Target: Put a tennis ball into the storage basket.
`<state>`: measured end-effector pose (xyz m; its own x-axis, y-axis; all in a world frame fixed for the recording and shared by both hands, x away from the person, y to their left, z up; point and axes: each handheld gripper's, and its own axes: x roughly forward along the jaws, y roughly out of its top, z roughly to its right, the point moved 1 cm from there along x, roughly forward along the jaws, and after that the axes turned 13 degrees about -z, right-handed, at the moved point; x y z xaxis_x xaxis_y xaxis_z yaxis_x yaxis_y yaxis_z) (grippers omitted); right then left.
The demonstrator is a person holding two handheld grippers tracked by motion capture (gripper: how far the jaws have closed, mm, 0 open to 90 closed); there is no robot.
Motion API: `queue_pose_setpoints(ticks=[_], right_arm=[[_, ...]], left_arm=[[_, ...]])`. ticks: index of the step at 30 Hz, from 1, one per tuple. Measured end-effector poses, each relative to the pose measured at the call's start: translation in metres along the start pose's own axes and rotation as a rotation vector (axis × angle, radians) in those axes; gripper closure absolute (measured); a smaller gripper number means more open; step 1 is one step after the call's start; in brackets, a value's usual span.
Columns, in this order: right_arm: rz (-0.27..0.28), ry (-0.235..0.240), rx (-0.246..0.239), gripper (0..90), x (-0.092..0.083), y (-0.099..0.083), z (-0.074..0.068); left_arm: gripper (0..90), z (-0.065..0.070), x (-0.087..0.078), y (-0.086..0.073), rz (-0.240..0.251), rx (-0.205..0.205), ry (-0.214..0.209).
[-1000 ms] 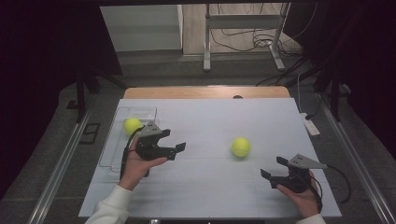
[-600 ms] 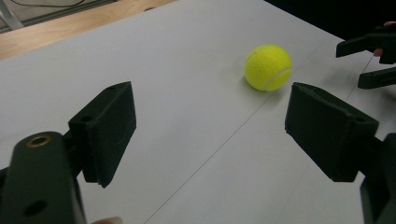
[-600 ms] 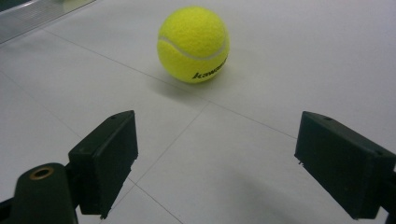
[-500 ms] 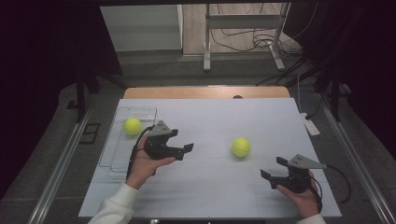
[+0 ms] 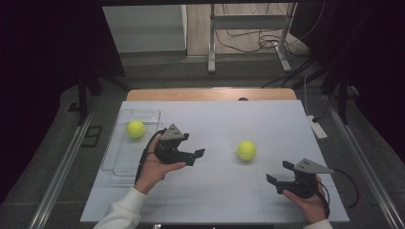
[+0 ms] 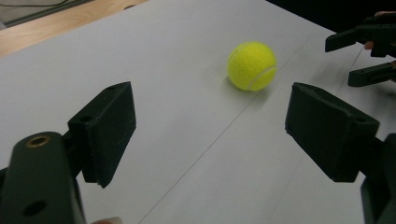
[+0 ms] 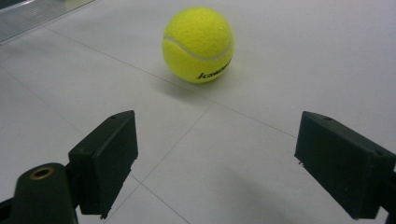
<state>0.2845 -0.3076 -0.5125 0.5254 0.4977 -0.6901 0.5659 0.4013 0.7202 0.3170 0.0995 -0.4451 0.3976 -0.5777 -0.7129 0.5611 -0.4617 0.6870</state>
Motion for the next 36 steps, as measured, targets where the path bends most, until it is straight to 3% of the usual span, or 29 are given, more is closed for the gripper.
queue_pose_setpoints(ticks=[20, 36], right_arm=[[0.007, 0.004, 0.002, 13.2, -0.001, 0.002, -0.002], [-0.002, 0.001, -0.001, 13.2, 0.000, 0.000, -0.001]], left_arm=[[17.0, 0.006, 0.027, 0.032, -0.039, 0.003, -0.039], [16.7, 0.011, 0.051, 0.043, -0.075, 0.012, -0.068]])
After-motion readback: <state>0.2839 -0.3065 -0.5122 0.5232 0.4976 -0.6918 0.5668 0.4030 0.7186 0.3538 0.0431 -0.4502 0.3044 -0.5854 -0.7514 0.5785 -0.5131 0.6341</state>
